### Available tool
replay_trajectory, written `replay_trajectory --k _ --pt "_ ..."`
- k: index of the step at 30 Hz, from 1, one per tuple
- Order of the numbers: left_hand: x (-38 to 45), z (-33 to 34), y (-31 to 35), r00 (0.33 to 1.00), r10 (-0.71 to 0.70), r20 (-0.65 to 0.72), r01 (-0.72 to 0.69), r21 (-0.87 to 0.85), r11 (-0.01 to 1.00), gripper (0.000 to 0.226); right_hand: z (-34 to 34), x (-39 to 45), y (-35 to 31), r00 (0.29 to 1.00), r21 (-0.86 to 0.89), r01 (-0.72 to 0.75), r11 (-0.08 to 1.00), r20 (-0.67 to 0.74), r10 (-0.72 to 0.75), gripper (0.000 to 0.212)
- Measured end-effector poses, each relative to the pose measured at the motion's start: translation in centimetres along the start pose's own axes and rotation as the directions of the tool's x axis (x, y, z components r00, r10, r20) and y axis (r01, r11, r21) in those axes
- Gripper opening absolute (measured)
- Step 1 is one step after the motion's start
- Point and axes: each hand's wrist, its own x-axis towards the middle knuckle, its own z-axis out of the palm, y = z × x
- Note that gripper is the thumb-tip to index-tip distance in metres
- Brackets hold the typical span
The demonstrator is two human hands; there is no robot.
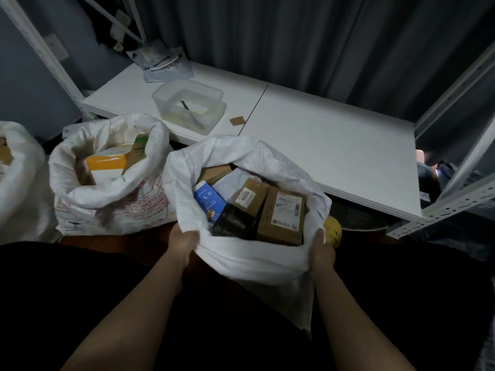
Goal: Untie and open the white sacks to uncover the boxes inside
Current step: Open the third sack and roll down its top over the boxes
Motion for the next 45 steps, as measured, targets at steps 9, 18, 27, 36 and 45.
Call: replay_trajectory --k 9,18,27,36,45 --pt "0.4 1.5 5.3 0.968 0.067 -0.242 0.054 0.463 0.884 0.081 0.5 0.3 -2.4 0.797 -0.481 0.501 0.719 -0.069 -0.601 0.058" --pt "6.2 1.5 6.1 0.966 0.176 -0.19 -0.035 0.576 0.817 0.112 8.8 5.4 -11.5 0.466 -0.627 0.776 0.072 0.493 -0.735 0.073" --pt "10.3 2.1 4.8 0.973 0.224 -0.049 -0.152 0.59 0.793 0.086 15.7 11.8 -18.8 0.625 -0.752 0.656 -0.062 0.588 -0.514 0.076" --pt "12.7 -3.7 9.7 0.78 0.625 0.036 -0.505 0.627 0.593 0.068 14.3 10.3 -23.1 0.514 -0.738 0.659 0.145 0.302 -0.803 0.027" --pt "10.7 -1.3 10.7 0.742 0.657 0.134 -0.218 0.975 0.048 0.073 14.4 7.4 -21.9 0.592 -0.579 0.778 0.245 0.543 -0.595 0.057"
